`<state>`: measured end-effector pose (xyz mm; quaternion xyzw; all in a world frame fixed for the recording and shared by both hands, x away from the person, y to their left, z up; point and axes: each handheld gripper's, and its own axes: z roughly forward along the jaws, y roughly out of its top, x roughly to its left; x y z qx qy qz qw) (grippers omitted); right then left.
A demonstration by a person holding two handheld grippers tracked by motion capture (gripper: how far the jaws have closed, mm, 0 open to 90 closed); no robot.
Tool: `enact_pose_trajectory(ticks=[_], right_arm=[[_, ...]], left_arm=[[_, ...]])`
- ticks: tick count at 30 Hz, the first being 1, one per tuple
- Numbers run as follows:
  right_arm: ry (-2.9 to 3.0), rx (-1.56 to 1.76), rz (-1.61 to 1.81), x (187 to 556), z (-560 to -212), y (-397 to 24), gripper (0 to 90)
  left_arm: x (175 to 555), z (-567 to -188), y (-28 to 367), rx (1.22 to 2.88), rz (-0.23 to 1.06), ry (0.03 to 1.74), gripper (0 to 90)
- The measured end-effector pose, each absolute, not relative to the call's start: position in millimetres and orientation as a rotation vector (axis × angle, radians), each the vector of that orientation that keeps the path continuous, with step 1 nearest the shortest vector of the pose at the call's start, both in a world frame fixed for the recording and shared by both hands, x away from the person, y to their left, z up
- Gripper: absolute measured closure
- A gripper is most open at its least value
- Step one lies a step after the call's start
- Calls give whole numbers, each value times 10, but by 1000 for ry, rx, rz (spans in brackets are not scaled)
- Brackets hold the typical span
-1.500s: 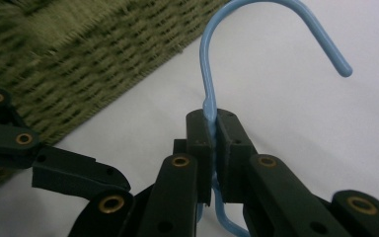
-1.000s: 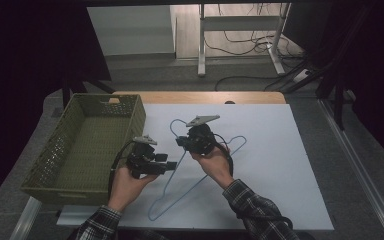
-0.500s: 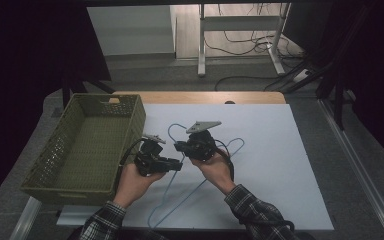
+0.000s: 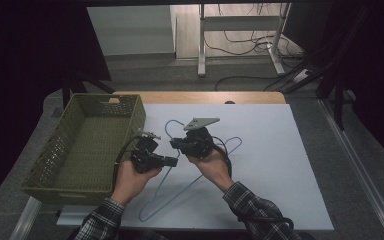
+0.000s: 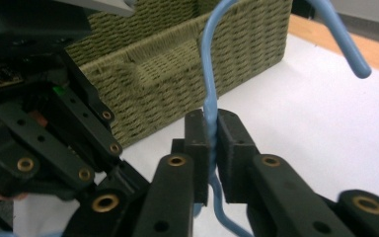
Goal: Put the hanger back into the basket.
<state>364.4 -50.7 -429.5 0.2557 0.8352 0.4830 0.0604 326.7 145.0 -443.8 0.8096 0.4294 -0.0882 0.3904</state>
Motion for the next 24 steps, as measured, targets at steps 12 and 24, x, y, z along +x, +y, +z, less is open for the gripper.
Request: enact_pose_trajectory(ticks=[12, 24], right_arm=[[2534, 633, 1396, 3697, -3877, -752, 524], [2568, 633, 1301, 3686, -3792, -1088, 336]], left_arm=[[3299, -4123, 1667, 2028, -126, 1122, 878], [3329, -3864, 1847, 2034, -45, 1121, 877]])
